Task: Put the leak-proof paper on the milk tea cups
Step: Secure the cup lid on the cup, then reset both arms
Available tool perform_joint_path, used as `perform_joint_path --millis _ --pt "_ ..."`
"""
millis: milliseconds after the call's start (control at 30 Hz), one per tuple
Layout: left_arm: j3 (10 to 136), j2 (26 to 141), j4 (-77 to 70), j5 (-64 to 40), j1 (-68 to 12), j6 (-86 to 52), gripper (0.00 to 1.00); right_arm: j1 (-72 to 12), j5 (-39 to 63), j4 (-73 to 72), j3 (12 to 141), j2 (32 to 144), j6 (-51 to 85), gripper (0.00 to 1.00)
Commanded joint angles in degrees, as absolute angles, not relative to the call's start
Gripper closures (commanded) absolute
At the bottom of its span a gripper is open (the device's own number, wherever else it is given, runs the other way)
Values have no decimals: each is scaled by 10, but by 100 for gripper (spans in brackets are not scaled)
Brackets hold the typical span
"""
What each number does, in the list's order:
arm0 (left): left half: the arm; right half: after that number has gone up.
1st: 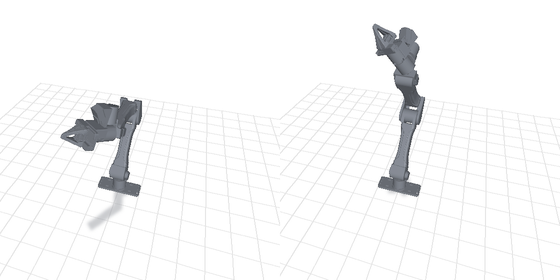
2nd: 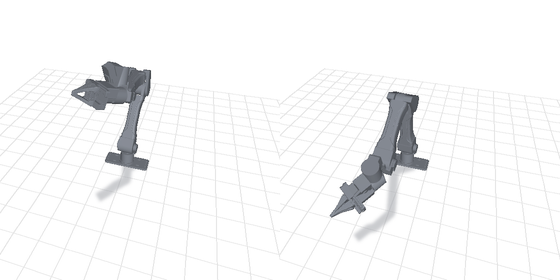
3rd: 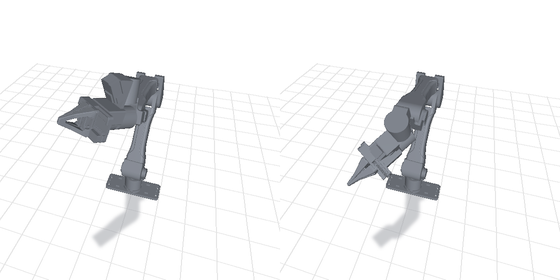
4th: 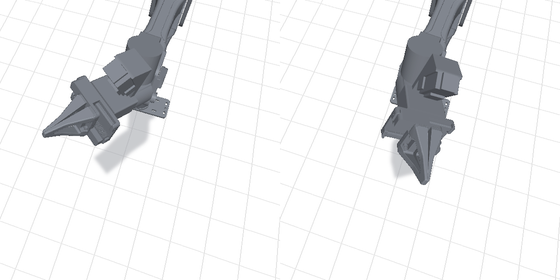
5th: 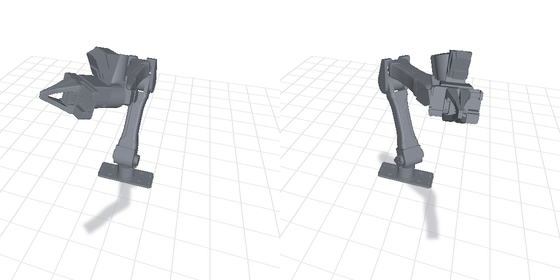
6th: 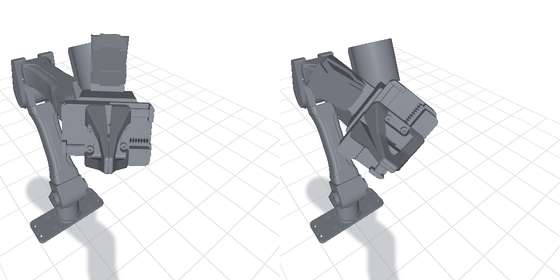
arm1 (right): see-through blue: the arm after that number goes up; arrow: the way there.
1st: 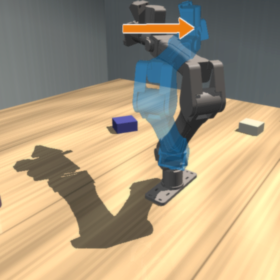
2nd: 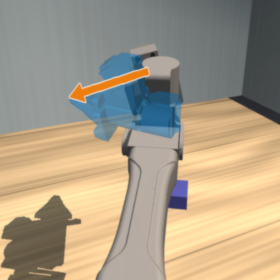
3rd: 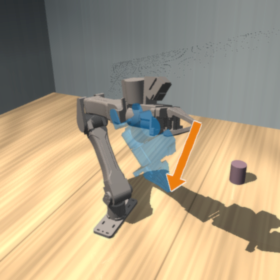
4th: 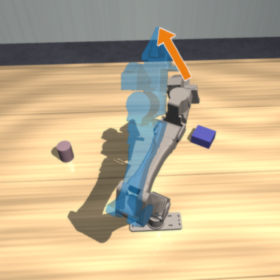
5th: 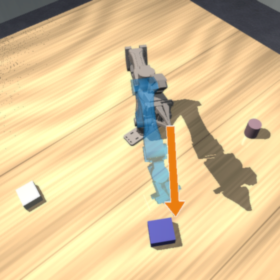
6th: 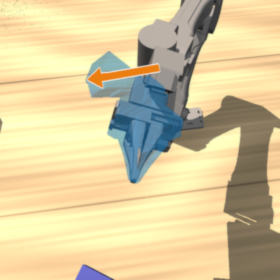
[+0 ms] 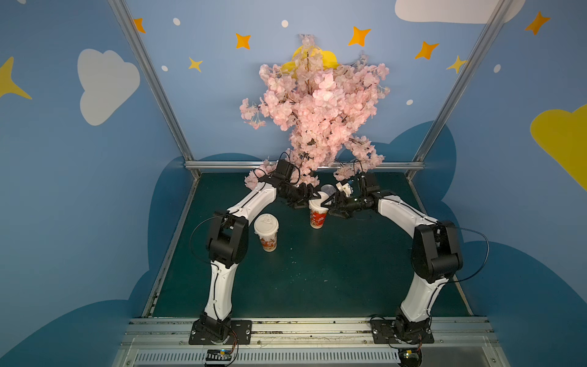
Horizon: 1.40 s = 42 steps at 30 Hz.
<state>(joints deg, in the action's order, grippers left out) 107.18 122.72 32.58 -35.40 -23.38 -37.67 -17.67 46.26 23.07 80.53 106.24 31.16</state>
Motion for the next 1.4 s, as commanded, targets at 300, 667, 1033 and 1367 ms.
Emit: perform_joint_path --millis 300,667,1033,1367 --pt "1122 1241 373 -341 -235 -363 11 -171 450 298 888 1070 312 19" --pt "1164 1171 407 -330 -238 -359 0 -157 392 340 891 1009 292 17" --pt "1083 959 436 -240 -262 -295 0 -152 230 382 824 864 232 16" --pt "741 605 385 119 -242 -257 0 -154 -33 240 569 620 181 13"
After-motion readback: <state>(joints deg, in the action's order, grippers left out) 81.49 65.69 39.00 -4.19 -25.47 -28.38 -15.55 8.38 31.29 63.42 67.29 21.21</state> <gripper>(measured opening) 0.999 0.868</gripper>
